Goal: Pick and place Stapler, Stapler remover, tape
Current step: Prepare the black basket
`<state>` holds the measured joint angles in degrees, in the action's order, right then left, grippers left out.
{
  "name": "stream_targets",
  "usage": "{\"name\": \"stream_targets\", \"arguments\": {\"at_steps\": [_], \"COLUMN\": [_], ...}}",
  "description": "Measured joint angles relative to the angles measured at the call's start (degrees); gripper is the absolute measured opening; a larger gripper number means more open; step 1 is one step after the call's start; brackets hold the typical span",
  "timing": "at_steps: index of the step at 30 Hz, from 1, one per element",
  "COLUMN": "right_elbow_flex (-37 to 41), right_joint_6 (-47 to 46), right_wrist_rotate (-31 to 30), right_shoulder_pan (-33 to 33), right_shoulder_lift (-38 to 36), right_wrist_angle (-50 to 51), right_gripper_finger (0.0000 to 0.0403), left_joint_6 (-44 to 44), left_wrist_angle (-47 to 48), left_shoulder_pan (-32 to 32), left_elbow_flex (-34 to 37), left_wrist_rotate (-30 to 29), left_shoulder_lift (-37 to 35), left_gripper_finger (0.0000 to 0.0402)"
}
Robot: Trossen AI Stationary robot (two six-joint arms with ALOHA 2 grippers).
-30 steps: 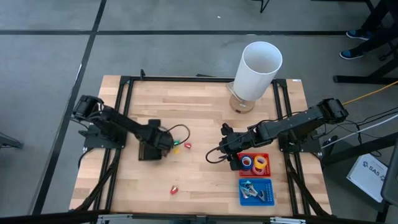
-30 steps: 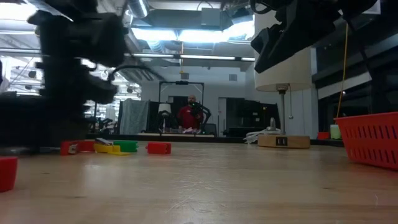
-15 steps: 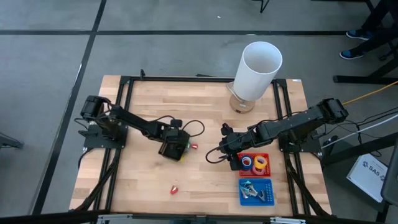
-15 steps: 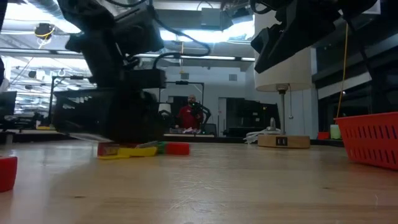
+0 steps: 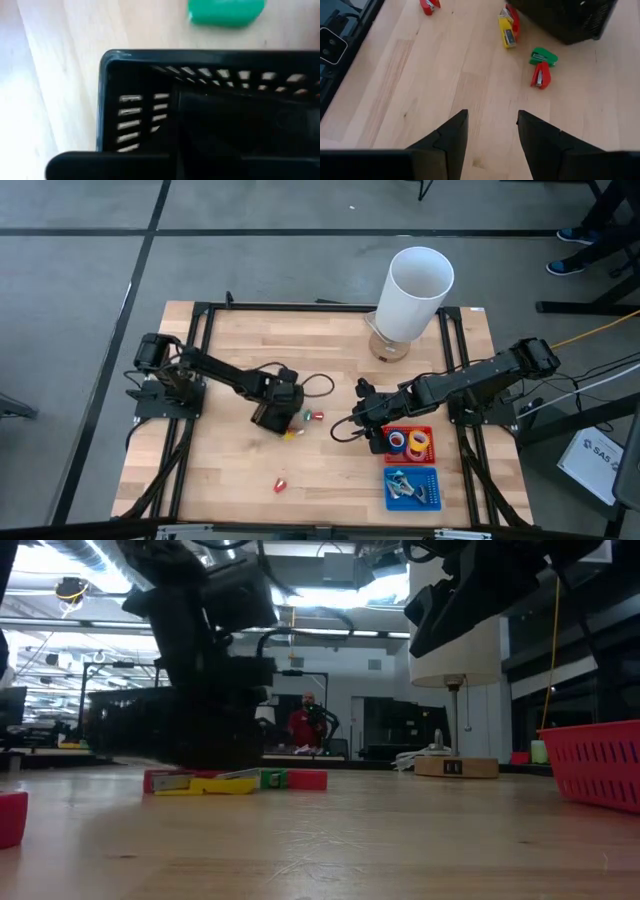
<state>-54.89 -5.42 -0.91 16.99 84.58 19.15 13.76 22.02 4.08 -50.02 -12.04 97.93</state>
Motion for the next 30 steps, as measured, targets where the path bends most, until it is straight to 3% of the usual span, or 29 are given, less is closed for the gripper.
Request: {"name": "stream_targets", "arguments": {"at_steps": [5, 11, 16, 23, 30], "right_elbow_flex": [0.0, 0.0, 0.0, 0.0, 0.0], "right_joint_6": [-0.1, -0.1, -0.1, -0.1, -0.1], "right_wrist_rotate": [0.0, 0.0, 0.0, -0.4, -6.6], "right_shoulder_pan": [0.0, 0.0, 0.0, 0.0, -1.2], "right_shoulder_lift": [0.0, 0.0, 0.0, 0.0, 0.3], "right_wrist_angle": [0.0, 0.0, -0.1, -1.4, -6.7], "right_gripper_finger": [0.0172, 0.0172, 0.0172, 0.0172, 0.0172], "left_joint_6": [0.1, 1.0, -0.9, -3.0, -7.5], "left_wrist_angle": [8.5, 12.0, 13.1, 15.0, 15.7], "left_shoulder_pan": [-3.0, -2.4, -0.9, -0.7, 0.3], "left_elbow_flex": [0.1, 0.1, 0.1, 0.1, 4.1], "left_wrist_rotate": [5.8, 3.2, 4.7, 7.4, 9.1], "left_shoulder_lift": [-2.7, -3.3, -4.6, -14.6, -27.8], "left_gripper_finger": [0.0002, 0.0002, 0.0002, 0.0005, 0.0005]}}
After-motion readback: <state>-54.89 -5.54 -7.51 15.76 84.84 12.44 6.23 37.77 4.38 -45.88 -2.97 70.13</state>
